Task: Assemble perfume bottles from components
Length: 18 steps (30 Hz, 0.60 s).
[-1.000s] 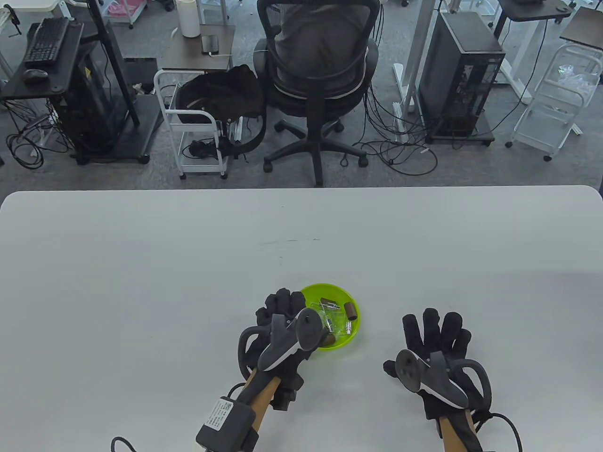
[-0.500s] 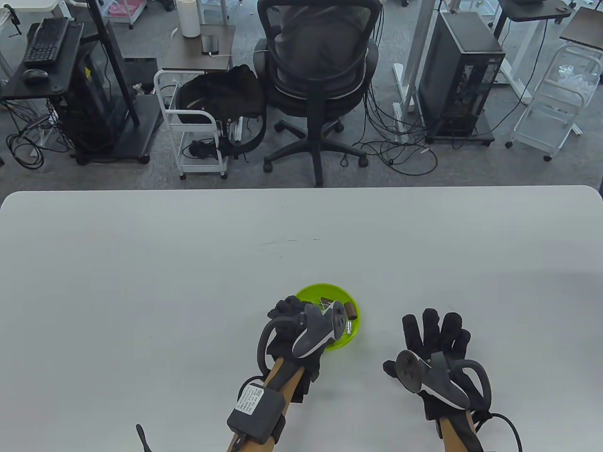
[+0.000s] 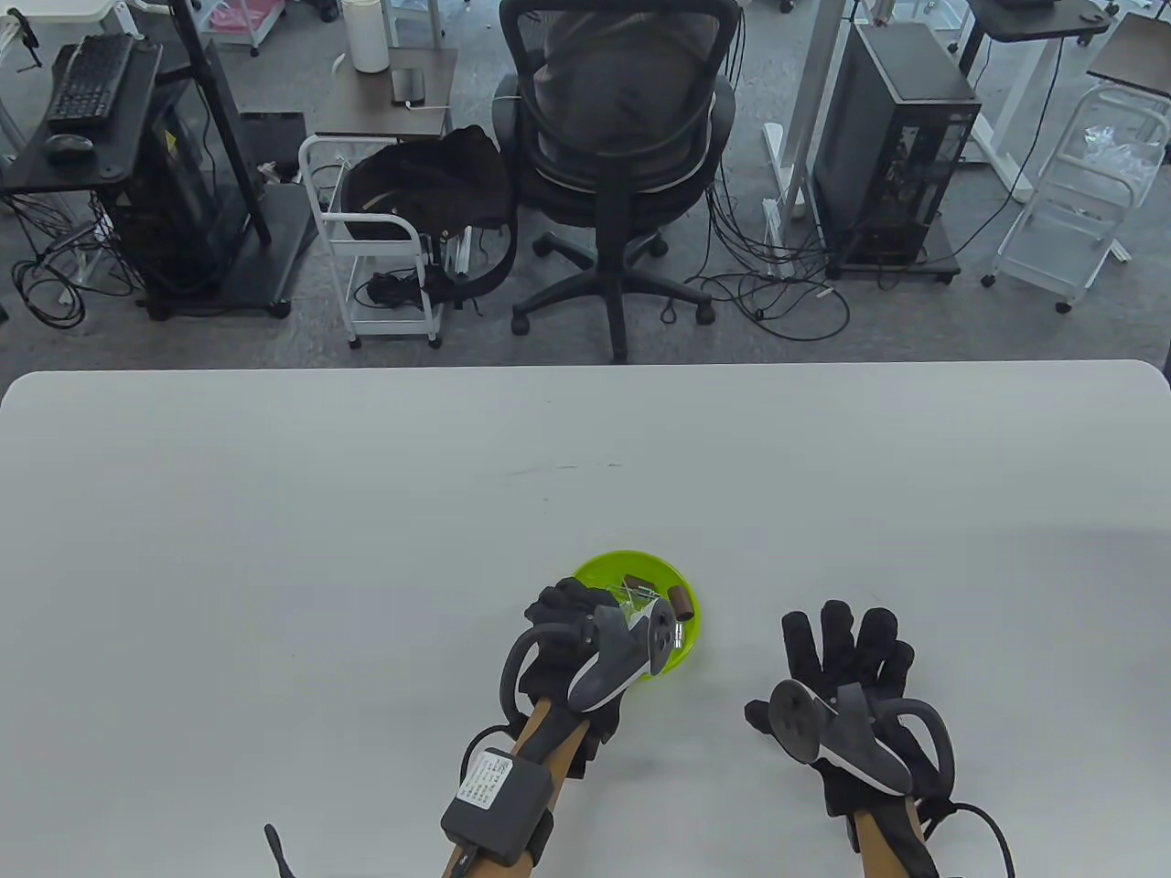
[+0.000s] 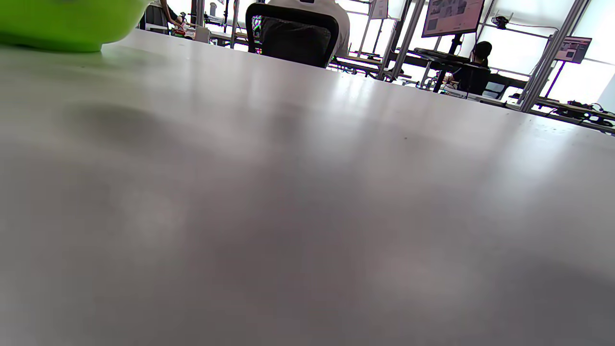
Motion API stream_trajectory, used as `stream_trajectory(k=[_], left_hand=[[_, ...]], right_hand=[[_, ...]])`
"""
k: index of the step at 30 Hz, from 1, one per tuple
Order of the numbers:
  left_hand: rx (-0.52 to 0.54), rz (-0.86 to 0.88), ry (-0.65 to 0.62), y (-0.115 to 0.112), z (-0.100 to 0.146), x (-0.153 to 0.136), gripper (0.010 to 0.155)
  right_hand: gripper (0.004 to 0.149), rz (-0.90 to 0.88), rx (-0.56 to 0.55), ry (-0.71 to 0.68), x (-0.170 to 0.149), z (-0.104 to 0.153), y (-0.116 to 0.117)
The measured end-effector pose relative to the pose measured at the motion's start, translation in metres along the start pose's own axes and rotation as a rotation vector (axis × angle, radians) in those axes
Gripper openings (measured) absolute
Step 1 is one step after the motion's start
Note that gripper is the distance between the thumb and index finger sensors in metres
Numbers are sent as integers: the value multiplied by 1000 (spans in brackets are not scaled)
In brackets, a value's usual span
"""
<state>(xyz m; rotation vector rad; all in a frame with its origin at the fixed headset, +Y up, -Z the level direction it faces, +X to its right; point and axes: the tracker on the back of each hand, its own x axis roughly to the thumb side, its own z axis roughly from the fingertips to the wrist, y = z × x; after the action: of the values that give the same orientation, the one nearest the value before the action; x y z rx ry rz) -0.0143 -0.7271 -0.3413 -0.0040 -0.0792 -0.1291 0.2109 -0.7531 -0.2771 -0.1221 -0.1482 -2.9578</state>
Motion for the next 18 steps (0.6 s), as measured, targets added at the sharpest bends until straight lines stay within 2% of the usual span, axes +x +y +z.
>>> stream_trajectory(k=[4, 8, 13, 18], left_hand=[[125, 37, -35, 12, 11, -10, 73], [277, 87, -52, 27, 27, -33, 73], [323, 144, -42, 24, 45, -61, 74], [295, 188, -12, -2, 57, -87, 75]], right_hand=[[98, -4, -1, -2, 0, 0, 0], [98, -7, 3, -8, 1, 0, 0], [98, -10, 7, -14, 1, 0, 1], [97, -17, 5, -24, 4, 0, 1]])
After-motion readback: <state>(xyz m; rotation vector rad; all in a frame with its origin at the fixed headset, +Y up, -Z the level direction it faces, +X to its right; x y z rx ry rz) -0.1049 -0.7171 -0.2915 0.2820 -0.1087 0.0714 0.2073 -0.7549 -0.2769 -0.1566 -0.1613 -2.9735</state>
